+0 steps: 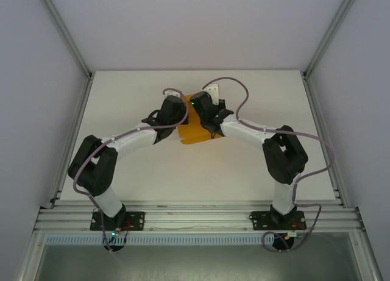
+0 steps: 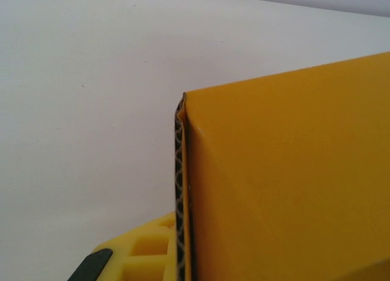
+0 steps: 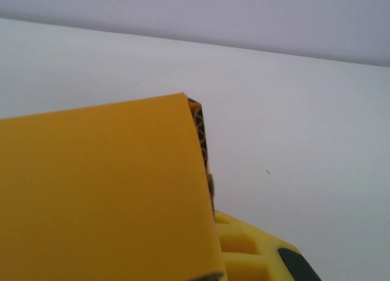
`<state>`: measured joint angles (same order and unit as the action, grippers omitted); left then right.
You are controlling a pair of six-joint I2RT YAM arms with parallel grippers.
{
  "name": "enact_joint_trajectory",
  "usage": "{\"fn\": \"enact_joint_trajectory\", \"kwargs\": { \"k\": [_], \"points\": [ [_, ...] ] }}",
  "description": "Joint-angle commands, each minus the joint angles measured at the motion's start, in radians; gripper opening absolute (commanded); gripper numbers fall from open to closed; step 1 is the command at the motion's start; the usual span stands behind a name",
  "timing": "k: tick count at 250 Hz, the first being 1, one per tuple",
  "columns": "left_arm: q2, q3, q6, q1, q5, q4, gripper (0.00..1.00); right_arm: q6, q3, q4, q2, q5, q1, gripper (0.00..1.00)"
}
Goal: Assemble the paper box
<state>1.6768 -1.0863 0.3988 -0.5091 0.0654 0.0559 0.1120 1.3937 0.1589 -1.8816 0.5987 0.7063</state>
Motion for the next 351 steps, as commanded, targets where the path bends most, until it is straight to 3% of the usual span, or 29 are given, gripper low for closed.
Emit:
{"fn": "enact_joint_trajectory", "kwargs": {
  "k": [1, 25, 43, 63, 84, 151, 163, 189, 219, 238, 267, 307, 351],
  "points": [
    [-0.012, -0.027, 0.05, 0.018, 0.082, -0.076, 0.0, 0.048, 0.003, 0.108, -0.042, 0.322, -0.082, 0.0],
    [-0.008, -0.038, 0.049, 0.018, 0.08, -0.084, 0.0, 0.004, -0.018, 0.026, -0.032, 0.225, -0.088, 0.0],
    [-0.005, -0.038, 0.045, 0.017, 0.063, -0.073, 0.0, -0.097, -0.093, -0.148, 0.006, 0.046, -0.087, 0.0],
    [0.0, -0.038, 0.037, 0.018, 0.04, -0.061, 0.0, -0.112, -0.182, -0.299, 0.079, -0.194, -0.089, 0.18],
    [0.003, -0.04, 0.035, 0.017, 0.023, -0.058, 0.0, -0.118, -0.255, -0.411, 0.144, -0.388, -0.095, 0.24],
    [-0.01, -0.029, -0.007, 0.017, -0.003, -0.056, 0.0, -0.14, -0.338, -0.361, 0.312, -0.689, -0.104, 0.85],
    [-0.012, -0.031, -0.012, 0.016, -0.007, -0.056, 0.0, -0.143, -0.361, -0.358, 0.353, -0.736, -0.104, 1.0],
    [-0.015, -0.038, -0.052, 0.018, -0.024, -0.056, 0.0, -0.127, -0.413, -0.369, 0.44, -0.78, -0.106, 1.0],
    [-0.013, -0.077, -0.234, 0.019, -0.116, -0.102, 0.0, -0.059, -0.454, -0.321, 0.557, -0.687, -0.117, 1.0],
    [0.004, -0.139, -0.399, 0.028, -0.202, -0.219, 0.0, -0.024, -0.454, -0.212, 0.631, -0.603, -0.137, 1.0],
    [0.026, -0.232, -0.595, 0.028, -0.198, -0.423, 0.0, 0.03, -0.464, -0.046, 0.724, -0.501, -0.189, 1.0],
    [0.02, -0.276, -0.9, 0.018, -0.424, -0.731, 0.0, 0.121, -0.47, 0.148, 0.811, -0.599, -0.318, 1.0],
    [0.088, -0.383, -0.958, -0.038, -0.29, -0.937, 0.0, 0.117, -0.511, 0.205, 0.832, -0.631, -0.36, 1.0]
  ]
}}
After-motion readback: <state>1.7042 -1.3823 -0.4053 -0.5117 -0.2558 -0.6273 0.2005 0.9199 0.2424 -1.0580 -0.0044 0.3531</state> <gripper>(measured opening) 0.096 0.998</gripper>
